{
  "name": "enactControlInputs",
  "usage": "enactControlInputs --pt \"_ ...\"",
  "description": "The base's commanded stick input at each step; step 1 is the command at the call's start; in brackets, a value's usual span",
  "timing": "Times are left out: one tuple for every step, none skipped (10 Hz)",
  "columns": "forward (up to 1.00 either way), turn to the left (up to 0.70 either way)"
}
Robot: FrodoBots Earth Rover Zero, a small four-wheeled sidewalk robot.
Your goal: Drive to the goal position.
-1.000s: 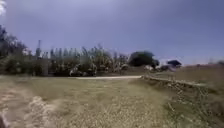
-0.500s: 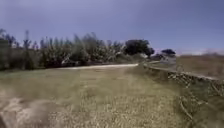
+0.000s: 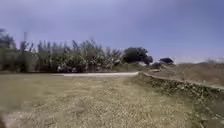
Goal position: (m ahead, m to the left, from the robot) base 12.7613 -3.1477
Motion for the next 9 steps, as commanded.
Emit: enactControlInputs --pt "0.7 0.0" --pt "0.7 0.0" --pt "0.7 0.04" --pt "0.7 0.2" --pt "0.7 0.0" --pt "0.7 0.0" --pt "0.7 0.0" --pt "0.7 0.0" --pt "0.7 0.0"
